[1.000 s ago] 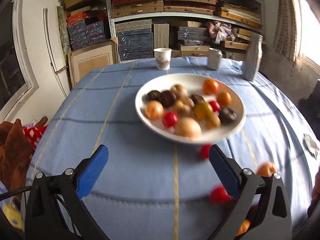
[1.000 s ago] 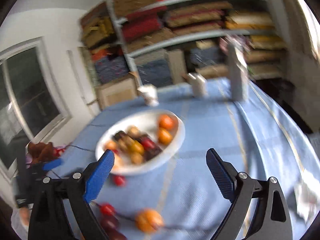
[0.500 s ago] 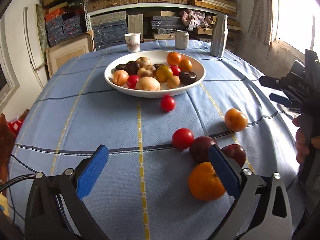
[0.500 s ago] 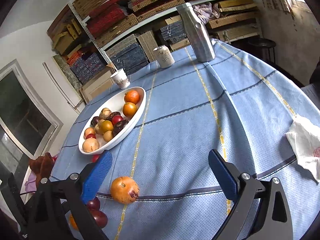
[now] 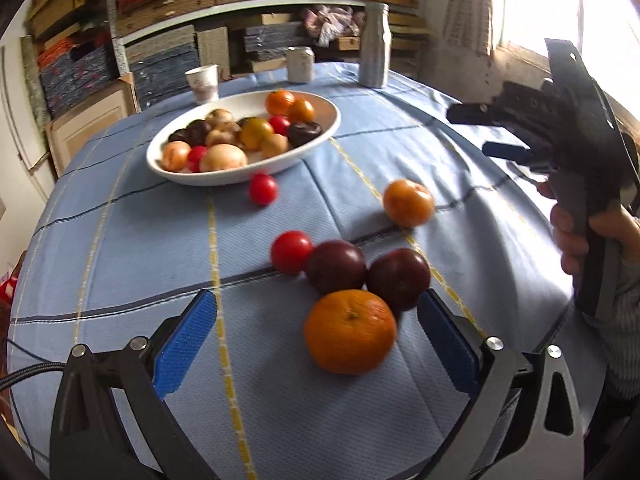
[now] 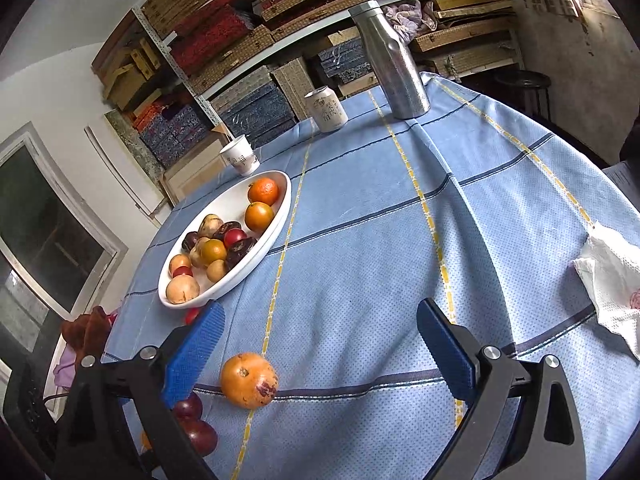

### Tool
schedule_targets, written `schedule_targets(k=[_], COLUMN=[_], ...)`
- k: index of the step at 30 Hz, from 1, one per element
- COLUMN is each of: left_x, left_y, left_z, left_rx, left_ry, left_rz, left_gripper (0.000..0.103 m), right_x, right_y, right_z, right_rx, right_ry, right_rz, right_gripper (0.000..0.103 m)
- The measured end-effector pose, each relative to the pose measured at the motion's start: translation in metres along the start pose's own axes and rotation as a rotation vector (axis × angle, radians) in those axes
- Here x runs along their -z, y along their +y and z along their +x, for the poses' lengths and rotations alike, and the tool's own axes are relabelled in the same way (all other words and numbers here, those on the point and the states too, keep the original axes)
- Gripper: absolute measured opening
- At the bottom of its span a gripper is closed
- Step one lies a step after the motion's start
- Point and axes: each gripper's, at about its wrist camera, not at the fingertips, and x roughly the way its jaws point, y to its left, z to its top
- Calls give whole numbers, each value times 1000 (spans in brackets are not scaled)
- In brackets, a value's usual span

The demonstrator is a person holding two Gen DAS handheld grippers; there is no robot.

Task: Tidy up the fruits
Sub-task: 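Move the left tool to a mandarin orange on the cloth, then close the left tool on the mandarin while the right tool grasps a striped fruit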

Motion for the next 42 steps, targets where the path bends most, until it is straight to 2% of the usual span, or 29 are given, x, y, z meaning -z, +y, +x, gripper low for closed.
schedule_targets(k=[4,6,8,9,15,19,25,29,33,37,40,42], left_x=[0,1,1,1,1,1,2,5,7,8,8,8], left_y=[-4,-6,-6,-6,-5,-6,-5,1,0,-3,0,-2], left_z=[1,2,5,8,11,11,10,4,4,6,7,7], left_rx=[18,22,40,49,64,100,106,91,92,73,83,77], left_ry=[6,7,26,44,47,51,53,40,51,56,63,61], left_rz=[20,27,25,23,19,18,7,-15,-5,12,-3,2], left_gripper=[99,95,67,62,57,47,47,46,48,48,48,48], right_x=[1,2,3,3,3,3,4,12,23,29,32,34], right_y=[1,1,1,1,2,2,4,20,40,48,51,54], right_z=[2,4,5,5,6,6,7,8,13,22,32,36], right_rx=[1,1,1,0,0,0,-13,-49,-39,-34,-39,-47], right_ry=[10,16,20,22,29,33,43,67,106,156,199,222], right_rz=[-3,-5,-4,-3,-3,-6,-17,-111,-224,-264,-274,-281], right_gripper=[98,98,98,98,98,98,98,98,96,89,70,68])
